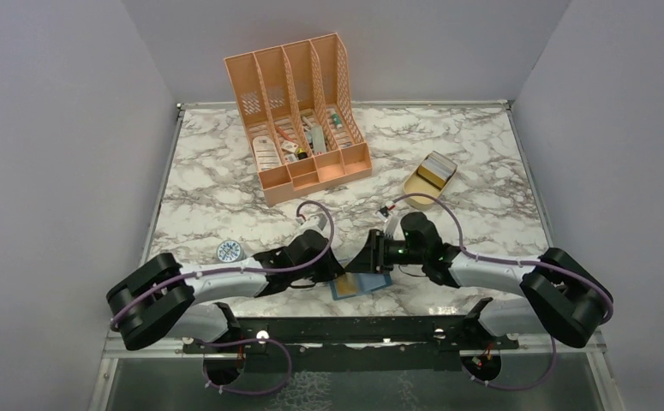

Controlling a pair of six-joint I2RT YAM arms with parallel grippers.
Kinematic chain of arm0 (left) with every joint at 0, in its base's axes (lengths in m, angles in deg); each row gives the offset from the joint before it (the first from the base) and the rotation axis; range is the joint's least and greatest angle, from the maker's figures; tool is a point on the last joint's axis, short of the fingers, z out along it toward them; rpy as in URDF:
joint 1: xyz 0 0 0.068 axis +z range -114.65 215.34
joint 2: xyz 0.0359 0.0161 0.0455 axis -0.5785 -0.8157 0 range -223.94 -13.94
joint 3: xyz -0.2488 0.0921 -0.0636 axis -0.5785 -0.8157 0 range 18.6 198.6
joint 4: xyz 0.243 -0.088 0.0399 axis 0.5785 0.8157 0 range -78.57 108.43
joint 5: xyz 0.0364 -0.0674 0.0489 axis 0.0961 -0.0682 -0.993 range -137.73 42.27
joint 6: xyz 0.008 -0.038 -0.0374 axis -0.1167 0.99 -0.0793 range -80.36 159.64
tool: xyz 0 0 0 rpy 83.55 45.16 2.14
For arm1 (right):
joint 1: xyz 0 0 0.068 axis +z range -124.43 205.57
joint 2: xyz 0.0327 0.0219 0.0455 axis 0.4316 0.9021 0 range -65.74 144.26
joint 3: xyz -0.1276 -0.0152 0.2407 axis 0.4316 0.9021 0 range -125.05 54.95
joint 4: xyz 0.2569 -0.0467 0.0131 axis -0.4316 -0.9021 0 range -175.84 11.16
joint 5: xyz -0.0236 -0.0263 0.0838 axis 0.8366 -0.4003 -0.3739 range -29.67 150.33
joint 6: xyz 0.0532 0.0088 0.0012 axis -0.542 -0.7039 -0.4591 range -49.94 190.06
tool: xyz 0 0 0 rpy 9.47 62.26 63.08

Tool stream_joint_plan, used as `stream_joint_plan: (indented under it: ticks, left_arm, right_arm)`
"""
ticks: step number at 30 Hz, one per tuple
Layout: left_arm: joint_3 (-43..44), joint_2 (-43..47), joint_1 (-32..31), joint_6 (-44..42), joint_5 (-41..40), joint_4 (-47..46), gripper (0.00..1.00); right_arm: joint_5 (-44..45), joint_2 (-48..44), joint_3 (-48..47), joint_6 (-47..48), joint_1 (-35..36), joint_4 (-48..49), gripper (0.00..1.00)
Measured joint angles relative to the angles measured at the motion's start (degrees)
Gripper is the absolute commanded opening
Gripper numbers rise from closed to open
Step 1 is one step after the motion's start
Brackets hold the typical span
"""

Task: Put the credit cards into the card holder
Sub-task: Turn over the card slot in the card holder, then adjust the card holder at the center of the board.

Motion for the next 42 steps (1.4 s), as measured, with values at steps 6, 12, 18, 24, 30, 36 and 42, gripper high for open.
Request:
stream_joint_plan:
  ticks: [6, 12, 18, 24, 30, 36, 42]
  left_arm:
    - [-0.24, 9.94, 1.51, -0.92, -5.95, 8.61, 0.33]
    - [0.55, 18.47, 1.92, -3.26, -13.27, 16.57, 0.48]
    - [1.97, 22.49, 1.95, -6.47, -17.09, 21.05, 0.62]
    - [4.66, 23.30, 1.95, -11.21, -17.53, 24.39, 0.74]
    - [6.67, 25.09, 1.95, -15.54, -17.00, 25.64, 0.69]
    - [6.73, 22.77, 1.97, -16.68, -12.87, 25.64, 0.61]
    - [5.60, 16.20, 1.95, -15.26, -5.73, 23.74, 0.58]
  right_arm:
    - [-0.76, 1.66, -1.42, 0.02, 0.00, -0.17, 0.41]
    - [-0.83, 3.17, -5.22, 1.49, 0.00, -2.69, 0.42]
    - [-0.26, 4.28, -10.54, 5.05, 0.00, -8.09, 0.43]
    - [7.50, 5.07, -19.41, 12.96, 0.00, -20.35, 0.43]
    - [22.38, 5.73, -31.06, 24.06, -0.07, -32.92, 0.43]
    - [32.54, 8.31, -39.10, 32.79, -0.35, -40.87, 0.43]
    - [34.36, 8.68, -39.12, 35.19, -0.44, -43.76, 0.43]
